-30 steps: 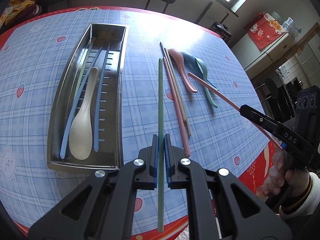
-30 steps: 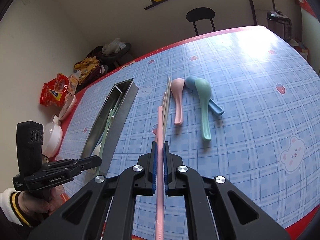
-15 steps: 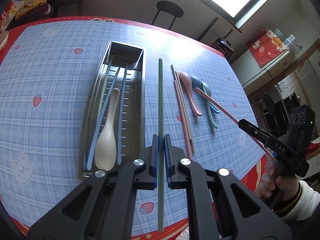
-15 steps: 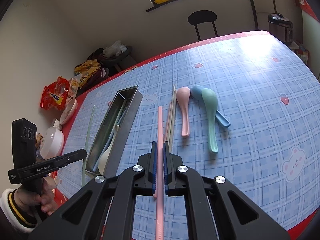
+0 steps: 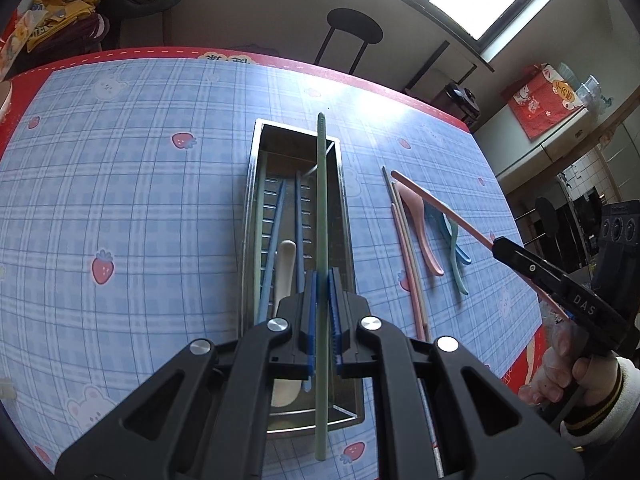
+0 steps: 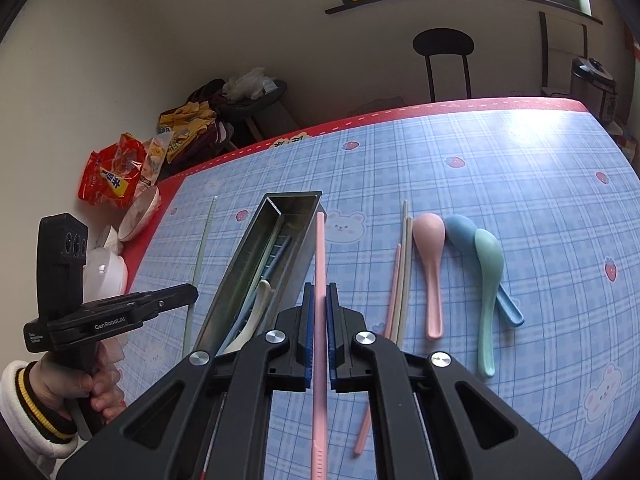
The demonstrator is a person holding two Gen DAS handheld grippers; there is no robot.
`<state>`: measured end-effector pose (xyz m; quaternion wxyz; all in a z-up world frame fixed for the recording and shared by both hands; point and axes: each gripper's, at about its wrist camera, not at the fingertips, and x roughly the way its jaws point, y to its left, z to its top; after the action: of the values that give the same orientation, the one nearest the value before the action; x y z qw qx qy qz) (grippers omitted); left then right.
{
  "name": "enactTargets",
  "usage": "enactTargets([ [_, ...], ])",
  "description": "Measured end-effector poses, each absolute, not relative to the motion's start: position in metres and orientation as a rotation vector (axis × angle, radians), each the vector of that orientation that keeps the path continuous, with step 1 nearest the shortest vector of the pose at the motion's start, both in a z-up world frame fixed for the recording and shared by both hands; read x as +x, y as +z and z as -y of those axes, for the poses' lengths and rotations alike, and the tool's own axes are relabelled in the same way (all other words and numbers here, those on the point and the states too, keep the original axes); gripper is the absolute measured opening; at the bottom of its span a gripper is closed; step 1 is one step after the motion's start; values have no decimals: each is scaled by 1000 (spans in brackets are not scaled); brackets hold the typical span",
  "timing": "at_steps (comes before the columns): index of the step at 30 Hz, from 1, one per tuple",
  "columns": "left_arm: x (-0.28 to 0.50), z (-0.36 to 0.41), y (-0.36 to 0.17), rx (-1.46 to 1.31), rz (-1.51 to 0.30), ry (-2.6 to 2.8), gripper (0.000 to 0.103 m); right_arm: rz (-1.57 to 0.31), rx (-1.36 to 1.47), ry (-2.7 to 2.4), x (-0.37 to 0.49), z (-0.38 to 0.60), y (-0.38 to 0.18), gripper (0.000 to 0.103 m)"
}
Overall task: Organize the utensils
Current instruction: 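Carry the green and pink chopsticks over the steel caddy with both tools, then lower the chopsticks into the caddy and open both tools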
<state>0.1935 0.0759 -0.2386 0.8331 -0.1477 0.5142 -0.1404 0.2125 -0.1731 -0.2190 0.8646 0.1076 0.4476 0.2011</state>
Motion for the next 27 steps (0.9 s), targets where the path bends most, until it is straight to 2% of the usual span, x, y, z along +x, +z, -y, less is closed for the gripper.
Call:
enactTargets([
  [12,235,-73,-285,-176,-1191,-292,10,-973,200,384,234,149,-231,6],
  [22,242,-77,-301,-209,-1232,-272,10,-1019,158,365,253,113,-243,6],
  [27,241,-78,-296,-234,-1215,-267,16,-1065,150,333,265,98,-252,6],
])
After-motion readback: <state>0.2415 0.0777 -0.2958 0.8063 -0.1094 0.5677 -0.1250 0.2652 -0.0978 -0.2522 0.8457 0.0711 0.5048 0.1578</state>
